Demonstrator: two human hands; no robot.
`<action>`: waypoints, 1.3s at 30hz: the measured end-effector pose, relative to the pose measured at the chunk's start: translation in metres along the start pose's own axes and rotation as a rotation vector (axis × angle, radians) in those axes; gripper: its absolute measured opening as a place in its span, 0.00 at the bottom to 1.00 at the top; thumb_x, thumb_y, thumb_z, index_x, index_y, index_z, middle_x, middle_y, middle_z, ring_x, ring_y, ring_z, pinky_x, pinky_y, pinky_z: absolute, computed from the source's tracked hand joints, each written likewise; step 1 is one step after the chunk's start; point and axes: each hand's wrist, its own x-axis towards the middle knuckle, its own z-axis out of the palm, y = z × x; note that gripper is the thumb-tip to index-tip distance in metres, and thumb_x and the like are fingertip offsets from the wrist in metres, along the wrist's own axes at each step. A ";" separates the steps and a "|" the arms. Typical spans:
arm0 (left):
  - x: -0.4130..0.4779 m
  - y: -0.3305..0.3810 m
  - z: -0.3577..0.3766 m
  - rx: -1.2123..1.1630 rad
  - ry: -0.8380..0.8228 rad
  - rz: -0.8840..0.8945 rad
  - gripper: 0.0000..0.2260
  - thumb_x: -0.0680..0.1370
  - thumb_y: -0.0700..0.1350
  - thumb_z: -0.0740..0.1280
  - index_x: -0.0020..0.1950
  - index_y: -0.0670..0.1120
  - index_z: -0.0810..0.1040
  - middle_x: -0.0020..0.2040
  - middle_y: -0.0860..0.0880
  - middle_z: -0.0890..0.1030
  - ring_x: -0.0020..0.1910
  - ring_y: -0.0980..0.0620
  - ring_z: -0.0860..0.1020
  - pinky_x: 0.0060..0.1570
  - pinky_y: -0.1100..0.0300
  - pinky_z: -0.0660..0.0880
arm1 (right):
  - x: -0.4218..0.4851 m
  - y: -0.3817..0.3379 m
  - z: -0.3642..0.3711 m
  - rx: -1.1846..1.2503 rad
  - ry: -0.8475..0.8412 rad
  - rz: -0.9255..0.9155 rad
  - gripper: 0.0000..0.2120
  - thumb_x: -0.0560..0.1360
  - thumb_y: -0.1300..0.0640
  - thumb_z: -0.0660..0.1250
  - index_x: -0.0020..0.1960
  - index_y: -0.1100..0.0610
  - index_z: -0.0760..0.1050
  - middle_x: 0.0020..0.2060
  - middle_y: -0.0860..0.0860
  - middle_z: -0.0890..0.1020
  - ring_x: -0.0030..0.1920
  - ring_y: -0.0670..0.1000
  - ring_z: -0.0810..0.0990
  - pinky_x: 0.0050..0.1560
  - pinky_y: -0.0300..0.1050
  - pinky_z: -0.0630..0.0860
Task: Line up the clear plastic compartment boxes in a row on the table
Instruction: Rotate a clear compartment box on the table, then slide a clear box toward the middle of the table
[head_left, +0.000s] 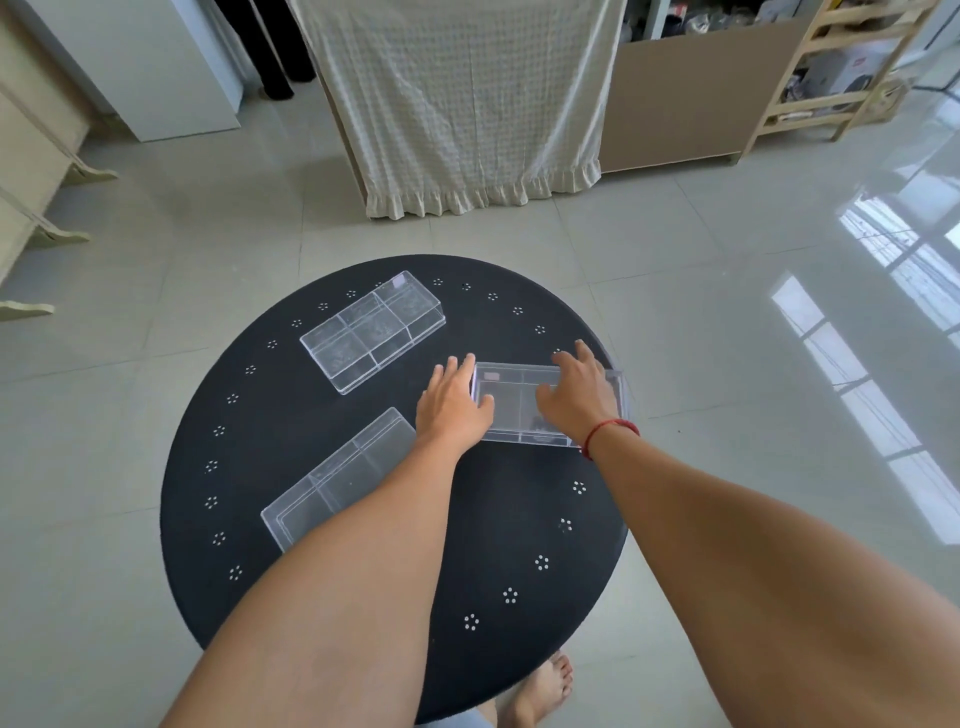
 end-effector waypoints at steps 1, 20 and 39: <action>-0.004 -0.010 -0.007 -0.001 0.026 -0.040 0.29 0.81 0.49 0.61 0.79 0.50 0.54 0.80 0.49 0.53 0.79 0.48 0.50 0.74 0.47 0.58 | 0.001 -0.011 0.002 0.013 -0.011 -0.030 0.24 0.78 0.58 0.63 0.73 0.59 0.66 0.79 0.56 0.56 0.78 0.58 0.58 0.73 0.55 0.65; -0.103 -0.190 -0.049 -0.186 0.039 -0.756 0.32 0.77 0.56 0.64 0.75 0.41 0.59 0.74 0.41 0.63 0.73 0.41 0.64 0.67 0.45 0.67 | -0.044 -0.127 0.116 0.047 -0.531 -0.047 0.36 0.73 0.50 0.65 0.75 0.59 0.55 0.68 0.60 0.72 0.67 0.63 0.72 0.68 0.57 0.71; -0.087 -0.170 -0.075 -0.601 0.160 -0.645 0.31 0.76 0.58 0.60 0.77 0.57 0.53 0.73 0.45 0.66 0.69 0.44 0.68 0.65 0.49 0.66 | -0.032 -0.140 0.096 0.190 -0.328 0.072 0.41 0.72 0.31 0.58 0.78 0.51 0.53 0.72 0.58 0.67 0.69 0.64 0.70 0.67 0.59 0.69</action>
